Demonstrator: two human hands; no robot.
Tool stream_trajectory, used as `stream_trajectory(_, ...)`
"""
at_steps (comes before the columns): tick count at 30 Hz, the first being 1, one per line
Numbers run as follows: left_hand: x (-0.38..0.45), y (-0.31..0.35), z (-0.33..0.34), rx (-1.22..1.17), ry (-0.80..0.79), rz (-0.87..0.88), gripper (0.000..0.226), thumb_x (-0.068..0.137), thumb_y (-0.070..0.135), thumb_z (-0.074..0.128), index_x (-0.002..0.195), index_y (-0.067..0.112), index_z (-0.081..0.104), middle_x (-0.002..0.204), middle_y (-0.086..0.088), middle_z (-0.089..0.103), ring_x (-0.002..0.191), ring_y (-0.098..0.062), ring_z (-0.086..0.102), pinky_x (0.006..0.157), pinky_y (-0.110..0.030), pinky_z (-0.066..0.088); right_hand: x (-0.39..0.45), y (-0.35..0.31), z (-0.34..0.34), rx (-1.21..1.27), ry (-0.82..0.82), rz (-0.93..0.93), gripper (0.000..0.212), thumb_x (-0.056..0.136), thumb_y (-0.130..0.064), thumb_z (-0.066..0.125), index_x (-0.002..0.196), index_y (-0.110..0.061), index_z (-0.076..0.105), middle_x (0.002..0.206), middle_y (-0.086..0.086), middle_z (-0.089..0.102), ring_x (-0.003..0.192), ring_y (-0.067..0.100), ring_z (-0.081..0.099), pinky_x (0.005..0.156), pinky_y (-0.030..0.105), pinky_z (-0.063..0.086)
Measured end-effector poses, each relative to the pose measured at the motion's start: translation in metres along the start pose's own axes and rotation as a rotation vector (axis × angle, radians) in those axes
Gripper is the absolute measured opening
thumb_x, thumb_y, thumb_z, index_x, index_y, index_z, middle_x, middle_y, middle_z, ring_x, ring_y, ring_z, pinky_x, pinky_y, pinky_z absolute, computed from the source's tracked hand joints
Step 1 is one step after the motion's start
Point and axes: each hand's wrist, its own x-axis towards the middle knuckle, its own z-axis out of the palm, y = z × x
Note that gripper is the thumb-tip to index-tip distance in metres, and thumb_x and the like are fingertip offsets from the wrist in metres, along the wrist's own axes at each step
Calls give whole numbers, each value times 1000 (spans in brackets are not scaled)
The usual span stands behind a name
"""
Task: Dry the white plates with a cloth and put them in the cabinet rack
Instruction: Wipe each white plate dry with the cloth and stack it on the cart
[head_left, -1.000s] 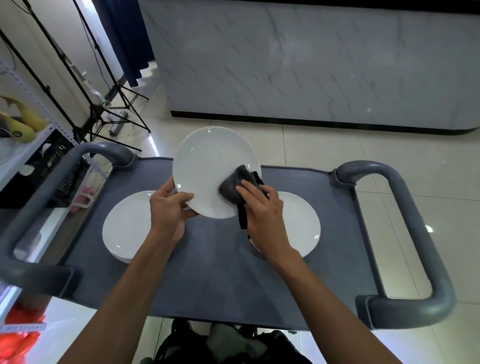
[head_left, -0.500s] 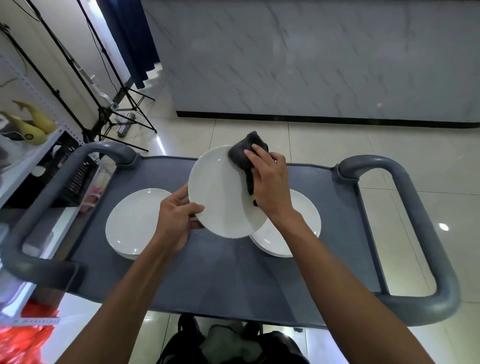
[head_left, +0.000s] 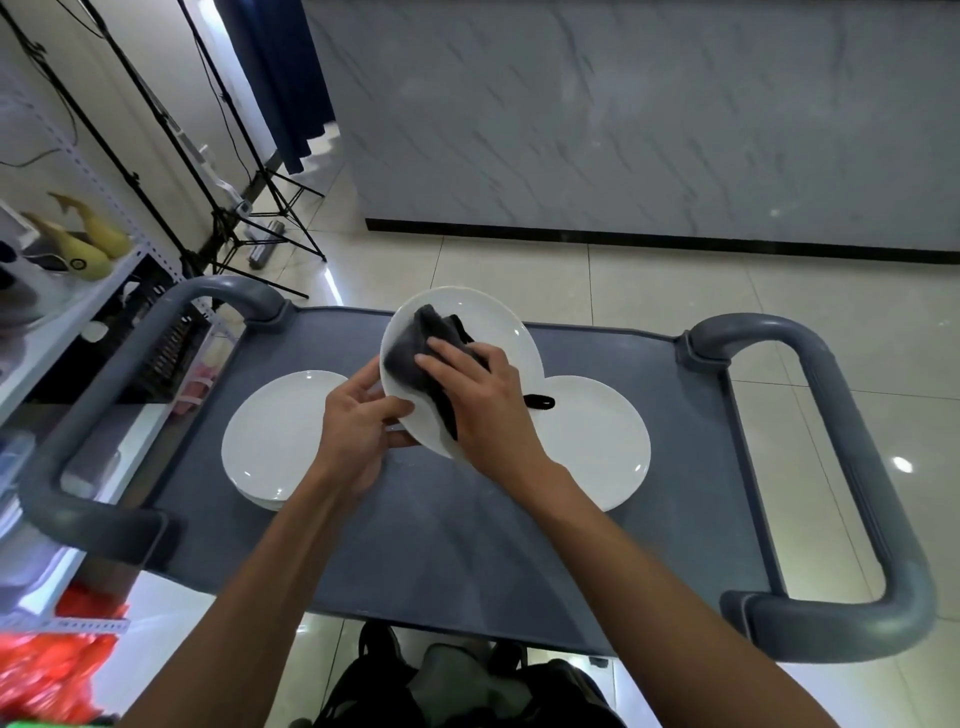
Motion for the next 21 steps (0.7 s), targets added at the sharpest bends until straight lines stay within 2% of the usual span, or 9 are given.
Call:
stream_trajectory(7, 0, -2, -2, 5, -8, 23, 62, 83, -19, 48, 126, 21, 67, 106, -14, 74, 90, -28, 72, 66, -39, 59, -33, 3, -1, 9, -23, 77, 47, 92, -3, 54, 134, -22, 62, 147, -5, 52, 121, 31, 49, 92, 45, 43)
stream_trajectory(14, -1, -7, 1, 109, -103, -11, 61, 79, -12, 54, 124, 26, 69, 109, -20, 72, 95, -42, 70, 75, -56, 59, -16, -3, -2, 8, 30, 90, 45, 90, -6, 60, 133, -20, 64, 145, -1, 55, 117, 35, 52, 86, 45, 44)
stream_trajectory(16, -3, -8, 2, 118, -111, -23, 61, 76, -7, 56, 124, 29, 69, 109, -18, 73, 96, -43, 70, 73, -54, 59, -6, -3, -2, -8, 41, 103, 45, 91, -8, 59, 134, -21, 62, 146, -2, 53, 118, 33, 50, 86, 43, 43)
stream_trajectory(21, -5, -6, -1, 94, -82, -43, 64, 74, -3, 61, 128, 30, 67, 110, -15, 73, 89, -35, 72, 68, -48, 59, 19, 8, -8, -60, 72, 108, 43, 96, -11, 54, 137, -23, 60, 148, -2, 51, 121, 32, 47, 90, 45, 42)
